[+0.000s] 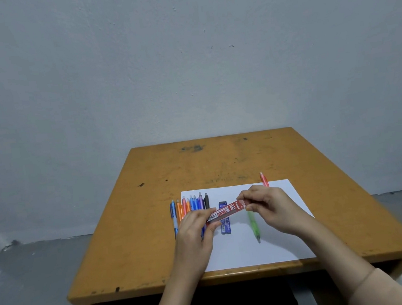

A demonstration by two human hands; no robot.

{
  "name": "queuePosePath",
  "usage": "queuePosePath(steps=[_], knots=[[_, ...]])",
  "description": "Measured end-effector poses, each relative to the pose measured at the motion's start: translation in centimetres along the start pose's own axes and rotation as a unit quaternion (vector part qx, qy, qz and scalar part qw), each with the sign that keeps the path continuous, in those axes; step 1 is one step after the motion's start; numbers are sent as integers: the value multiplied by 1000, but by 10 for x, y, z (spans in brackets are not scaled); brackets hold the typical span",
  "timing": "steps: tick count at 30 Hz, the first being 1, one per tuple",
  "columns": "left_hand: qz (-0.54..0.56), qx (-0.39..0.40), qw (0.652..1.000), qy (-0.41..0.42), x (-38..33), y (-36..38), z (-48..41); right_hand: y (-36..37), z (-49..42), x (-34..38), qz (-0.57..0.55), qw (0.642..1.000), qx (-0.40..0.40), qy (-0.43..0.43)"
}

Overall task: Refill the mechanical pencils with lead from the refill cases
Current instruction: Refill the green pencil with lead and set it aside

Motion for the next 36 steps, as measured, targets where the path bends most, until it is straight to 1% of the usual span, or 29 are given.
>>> queuePosePath(steps=[4, 7, 9, 11, 13, 15, 16, 17, 21, 24, 26, 30, 31, 33, 36], knots=[[3, 4, 1000, -5, 0, 0, 0, 0, 1, -2, -2, 1000, 1, 5], [8, 9, 1000, -12, -1, 0, 0, -4, 2, -2, -24, 999, -28, 2], [7, 10, 1000, -8, -2, 0, 0, -5, 4, -2, -62, 997, -43, 9], [11, 7, 1000, 1, -4, 0, 0, -6, 7, -3, -128, 990, -51, 20], [22, -1, 1000, 10, -5, -1, 0, -3, 11, -5, -250, 966, -55, 35], [32, -12, 999, 16, -6, -2, 0, 4, 14, -8, -392, 914, -74, 68], [32, -13, 999, 25, -7, -2, 0, 9, 15, -9, -429, 896, -85, 81], [29, -12, 999, 37, -9, -1, 1, 13, 16, -9, -435, 891, -93, 90], [21, -6, 999, 50, -11, 0, 0, 24, 15, -2, -425, 892, -112, 107], [25, 3, 999, 45, -16, -2, -2, 21, 13, 3, -398, 902, -130, 101], [27, 17, 999, 29, -19, -3, -3, 16, 10, 9, -383, 909, -136, 89], [56, 25, 998, -33, -21, -4, -5, 2, 8, 27, -383, 909, -159, 38], [70, 24, 996, -55, -22, -5, -5, -1, 8, 32, -360, 918, -166, 27], [105, 17, 989, -104, -22, -6, -3, -5, 8, 39, -276, 946, -169, 8], [191, 20, 965, -178, -22, -5, 0, -3, 7, 41, -155, 978, -141, -22]])
Point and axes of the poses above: each hand's wrist, its own z-axis away from the middle knuckle, its own y-axis out of the palm, x = y × z, the point moved 7 cm from there along -z, towards the middle knuckle, and after that the axes turned 6 degrees about -z, right-handed, at the moved point
